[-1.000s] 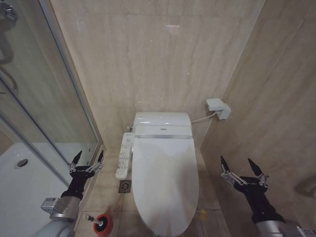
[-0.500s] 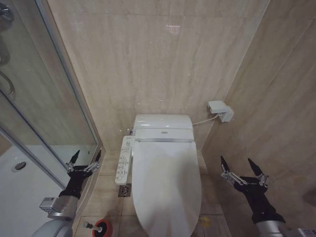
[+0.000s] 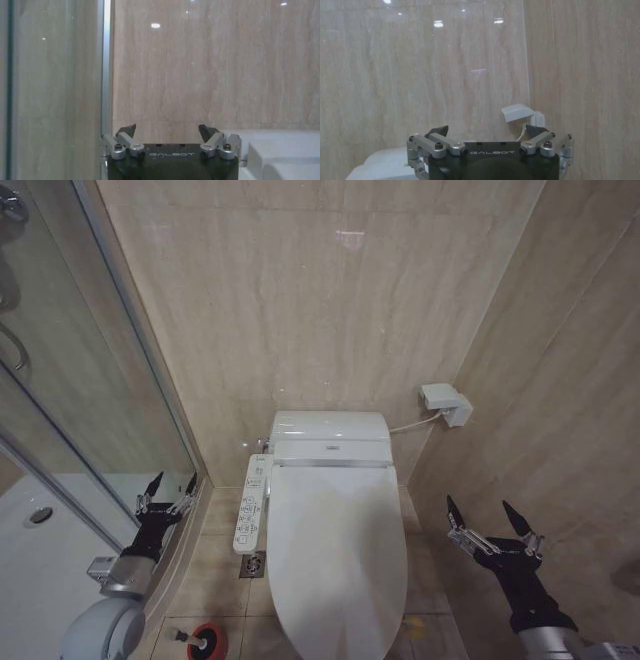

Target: Open the toilet lid, clean the toilet bowl with a toilet brush, close the toilet lid, and flush.

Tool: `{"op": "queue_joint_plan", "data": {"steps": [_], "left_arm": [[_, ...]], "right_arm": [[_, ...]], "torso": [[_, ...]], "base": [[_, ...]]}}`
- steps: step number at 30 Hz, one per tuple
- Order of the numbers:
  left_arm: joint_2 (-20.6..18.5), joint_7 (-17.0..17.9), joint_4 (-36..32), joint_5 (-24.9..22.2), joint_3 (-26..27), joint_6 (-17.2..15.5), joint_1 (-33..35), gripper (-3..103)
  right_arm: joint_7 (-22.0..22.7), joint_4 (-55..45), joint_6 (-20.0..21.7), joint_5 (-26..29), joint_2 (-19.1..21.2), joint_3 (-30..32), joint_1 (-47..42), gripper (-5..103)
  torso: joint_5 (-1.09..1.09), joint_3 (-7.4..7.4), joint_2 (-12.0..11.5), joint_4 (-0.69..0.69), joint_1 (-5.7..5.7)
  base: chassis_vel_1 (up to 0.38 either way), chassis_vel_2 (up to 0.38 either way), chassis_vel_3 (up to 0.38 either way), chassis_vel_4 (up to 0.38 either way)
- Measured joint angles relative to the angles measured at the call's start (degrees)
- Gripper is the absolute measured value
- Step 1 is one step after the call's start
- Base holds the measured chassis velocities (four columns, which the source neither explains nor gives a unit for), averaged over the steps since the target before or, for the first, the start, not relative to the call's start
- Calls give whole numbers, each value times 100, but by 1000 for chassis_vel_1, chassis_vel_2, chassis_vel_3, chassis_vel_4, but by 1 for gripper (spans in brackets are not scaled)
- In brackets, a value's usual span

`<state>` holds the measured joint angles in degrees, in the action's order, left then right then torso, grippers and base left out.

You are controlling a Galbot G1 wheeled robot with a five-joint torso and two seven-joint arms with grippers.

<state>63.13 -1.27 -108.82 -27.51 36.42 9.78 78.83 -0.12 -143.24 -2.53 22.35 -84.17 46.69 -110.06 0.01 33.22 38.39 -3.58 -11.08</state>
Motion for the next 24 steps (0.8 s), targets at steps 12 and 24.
{"op": "queue_joint_plan", "data": {"steps": [12,24], "left_arm": [[-289,-148,696,-248,-356,164,-567,89],[-317,-173,1516,-417,-822,312,-1519,93]], "right_arm": [[0,0,0,0,0,0,0,100],[0,0,0,0,0,0,0,100]], "torso": [[-1,0,0,1,0],[-2,0,0,0,0]], "base": [[0,0,0,0],[0,0,0,0]]}}
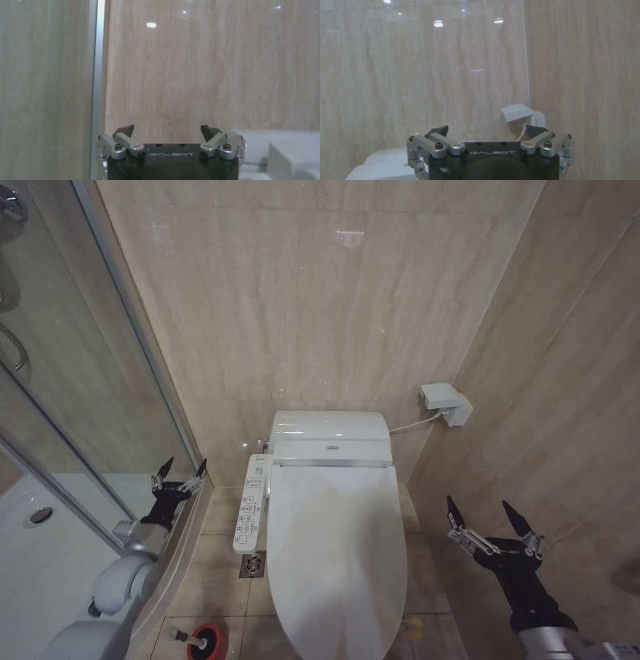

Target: Open the toilet lid, clean the toilet bowl with a toilet brush, close the toilet lid, and flush.

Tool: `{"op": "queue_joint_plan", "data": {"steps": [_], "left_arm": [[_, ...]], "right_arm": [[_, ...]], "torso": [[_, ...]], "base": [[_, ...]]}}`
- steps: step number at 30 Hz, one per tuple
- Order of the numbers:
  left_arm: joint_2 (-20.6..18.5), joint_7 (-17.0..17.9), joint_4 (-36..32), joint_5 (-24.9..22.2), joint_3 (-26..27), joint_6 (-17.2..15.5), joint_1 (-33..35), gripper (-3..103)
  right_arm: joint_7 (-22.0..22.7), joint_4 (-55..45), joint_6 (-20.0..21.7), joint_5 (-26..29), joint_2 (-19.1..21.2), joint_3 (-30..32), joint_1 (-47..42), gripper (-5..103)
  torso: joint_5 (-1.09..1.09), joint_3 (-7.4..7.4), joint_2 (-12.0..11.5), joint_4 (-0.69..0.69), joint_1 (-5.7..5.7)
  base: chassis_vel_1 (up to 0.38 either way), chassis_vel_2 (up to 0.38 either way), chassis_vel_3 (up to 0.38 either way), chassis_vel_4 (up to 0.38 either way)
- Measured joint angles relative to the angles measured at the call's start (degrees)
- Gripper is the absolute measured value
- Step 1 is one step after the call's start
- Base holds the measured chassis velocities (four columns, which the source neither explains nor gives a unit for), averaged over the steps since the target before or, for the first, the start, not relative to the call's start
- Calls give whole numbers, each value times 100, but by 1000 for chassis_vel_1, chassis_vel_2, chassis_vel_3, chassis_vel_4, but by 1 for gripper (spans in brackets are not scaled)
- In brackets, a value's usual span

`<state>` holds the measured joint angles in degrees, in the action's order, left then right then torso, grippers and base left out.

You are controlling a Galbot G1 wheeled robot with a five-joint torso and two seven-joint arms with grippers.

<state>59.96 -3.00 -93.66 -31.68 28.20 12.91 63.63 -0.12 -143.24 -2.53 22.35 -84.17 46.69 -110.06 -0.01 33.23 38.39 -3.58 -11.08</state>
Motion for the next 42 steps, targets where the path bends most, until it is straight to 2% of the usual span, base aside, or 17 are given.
{"op": "queue_joint_plan", "data": {"steps": [9,23,31,34,35,42], "left_arm": [[250,-117,368,5,-186,162,-225,89],[-52,-330,1176,-110,-533,350,-988,89],[-7,-459,1898,-227,-950,544,-1582,89],[90,-461,2166,-227,-1072,573,-1758,89],[123,-458,2229,-233,-1117,573,-1813,85],[204,-485,2628,-348,-1492,607,-2251,85]], "right_arm": [[0,0,0,0,0,0,0,100],[0,0,0,0,0,0,0,100],[0,0,0,0,0,0,0,100],[0,0,0,0,0,0,0,100],[0,0,0,0,0,0,0,100],[0,0,0,0,0,0,0,100]], "torso": [[1,0,0,1,0],[1,0,0,1,0],[0,0,0,0,0],[1,0,0,1,0],[1,0,0,1,0],[0,0,0,1,0]], "base": [[0,0,0,0],[0,0,0,0],[0,0,0,0],[0,0,0,0],[0,0,0,0],[0,0,0,0]]}}
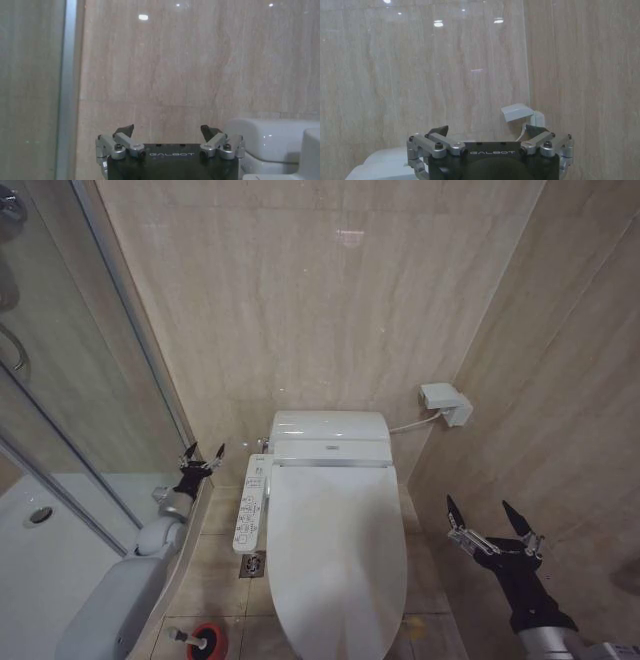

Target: Open the toilet lid, clean the toilet bowl with a toilet brush, close the toilet lid, and flush.

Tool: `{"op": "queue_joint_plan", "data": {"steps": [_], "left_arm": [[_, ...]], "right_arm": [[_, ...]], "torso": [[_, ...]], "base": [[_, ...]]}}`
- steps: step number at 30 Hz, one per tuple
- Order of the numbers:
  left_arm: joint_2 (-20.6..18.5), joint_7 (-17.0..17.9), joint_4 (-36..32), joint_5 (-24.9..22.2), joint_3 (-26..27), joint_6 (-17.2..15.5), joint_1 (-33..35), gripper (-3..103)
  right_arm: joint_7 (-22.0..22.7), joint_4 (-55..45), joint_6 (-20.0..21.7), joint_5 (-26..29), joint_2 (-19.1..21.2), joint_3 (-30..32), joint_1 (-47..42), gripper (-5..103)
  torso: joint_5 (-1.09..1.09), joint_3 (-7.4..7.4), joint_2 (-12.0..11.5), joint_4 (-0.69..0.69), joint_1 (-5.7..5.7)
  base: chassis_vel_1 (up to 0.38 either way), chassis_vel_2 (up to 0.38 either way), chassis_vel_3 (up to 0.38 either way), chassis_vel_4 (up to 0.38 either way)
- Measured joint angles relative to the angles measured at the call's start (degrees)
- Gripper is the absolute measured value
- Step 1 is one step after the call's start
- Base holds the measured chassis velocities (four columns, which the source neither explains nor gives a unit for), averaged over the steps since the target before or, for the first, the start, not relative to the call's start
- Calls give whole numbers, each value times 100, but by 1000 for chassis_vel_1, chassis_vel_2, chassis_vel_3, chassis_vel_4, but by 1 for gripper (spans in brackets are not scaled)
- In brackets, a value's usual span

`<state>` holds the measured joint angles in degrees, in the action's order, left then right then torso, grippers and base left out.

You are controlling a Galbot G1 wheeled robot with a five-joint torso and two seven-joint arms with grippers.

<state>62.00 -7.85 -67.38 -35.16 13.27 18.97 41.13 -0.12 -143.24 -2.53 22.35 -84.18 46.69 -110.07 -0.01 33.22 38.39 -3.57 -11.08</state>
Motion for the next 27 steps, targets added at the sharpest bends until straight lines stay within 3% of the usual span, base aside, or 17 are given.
{"op": "queue_joint_plan", "data": {"steps": [1,10,27], "left_arm": [[21,-46,139,-37,-92,36,-124,89],[-52,-234,612,-198,-859,72,-730,89],[-107,-791,1495,-373,-1486,301,-1473,88]], "right_arm": [[0,0,0,0,0,0,0,100],[0,0,0,0,0,0,0,100],[0,0,0,0,0,0,0,100]], "torso": [[1,0,0,-1,0],[1,0,0,0,0],[1,0,0,0,0]], "base": [[0,0,0,0],[0,0,0,0],[0,0,0,0]]}}
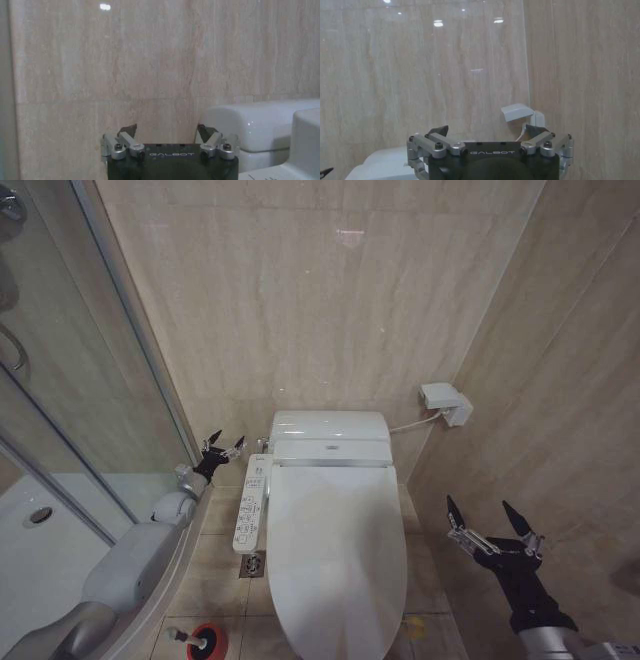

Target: Open the toilet lid, clean the toilet bowl with a toilet brush, close the toilet lid, and flush.

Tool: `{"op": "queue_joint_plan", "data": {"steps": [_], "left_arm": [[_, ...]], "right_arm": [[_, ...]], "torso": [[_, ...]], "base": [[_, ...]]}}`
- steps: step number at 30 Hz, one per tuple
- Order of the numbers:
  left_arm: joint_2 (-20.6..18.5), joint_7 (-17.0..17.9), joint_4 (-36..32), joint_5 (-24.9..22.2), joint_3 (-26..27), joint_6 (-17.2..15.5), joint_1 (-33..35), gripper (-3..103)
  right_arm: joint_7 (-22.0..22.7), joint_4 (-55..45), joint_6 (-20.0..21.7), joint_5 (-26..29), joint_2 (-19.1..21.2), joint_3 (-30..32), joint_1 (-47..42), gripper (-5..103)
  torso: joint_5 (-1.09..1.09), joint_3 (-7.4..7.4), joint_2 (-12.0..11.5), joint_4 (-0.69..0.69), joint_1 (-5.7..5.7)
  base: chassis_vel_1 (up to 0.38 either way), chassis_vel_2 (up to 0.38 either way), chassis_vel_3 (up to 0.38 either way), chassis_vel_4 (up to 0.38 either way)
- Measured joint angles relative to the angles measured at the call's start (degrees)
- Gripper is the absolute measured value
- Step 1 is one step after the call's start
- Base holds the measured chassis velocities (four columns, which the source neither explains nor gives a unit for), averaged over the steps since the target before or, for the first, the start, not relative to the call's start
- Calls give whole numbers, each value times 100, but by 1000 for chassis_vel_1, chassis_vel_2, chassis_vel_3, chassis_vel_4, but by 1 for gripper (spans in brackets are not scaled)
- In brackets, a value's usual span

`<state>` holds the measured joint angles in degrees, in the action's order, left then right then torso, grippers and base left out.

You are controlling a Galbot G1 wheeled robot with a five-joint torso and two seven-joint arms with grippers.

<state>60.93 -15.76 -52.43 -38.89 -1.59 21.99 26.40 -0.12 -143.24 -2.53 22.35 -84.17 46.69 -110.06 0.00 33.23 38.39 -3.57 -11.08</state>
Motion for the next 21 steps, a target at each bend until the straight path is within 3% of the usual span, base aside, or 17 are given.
{"op": "queue_joint_plan", "data": {"steps": [3,4,10,11,18,19,21], "left_arm": [[34,-6,93,0,-76,6,-118,88],[55,-6,128,0,-111,11,-168,77],[122,-114,248,33,-273,64,-237,77],[128,-130,270,45,-293,77,-242,60],[226,-418,573,171,-314,273,-314,60],[243,-468,638,189,-313,314,-331,34],[255,-532,702,198,-313,360,-358,34]], "right_arm": [[0,0,0,0,0,0,0,100],[0,0,0,0,0,0,0,100],[0,0,0,0,0,0,0,100],[0,0,0,0,0,0,0,100],[0,0,0,0,0,0,0,100],[0,0,0,0,0,0,0,100],[0,0,0,0,0,0,0,100]], "torso": [[0,0,0,-1,0],[0,0,0,-1,0],[0,0,0,-1,0],[0,0,0,-1,0],[0,0,0,-1,0],[1,0,0,-1,0],[0,0,0,0,0]], "base": [[0,0,0,0],[0,0,0,0],[0,0,0,0],[0,0,0,0],[0,0,0,0],[0,0,0,0],[0,0,0,0]]}}
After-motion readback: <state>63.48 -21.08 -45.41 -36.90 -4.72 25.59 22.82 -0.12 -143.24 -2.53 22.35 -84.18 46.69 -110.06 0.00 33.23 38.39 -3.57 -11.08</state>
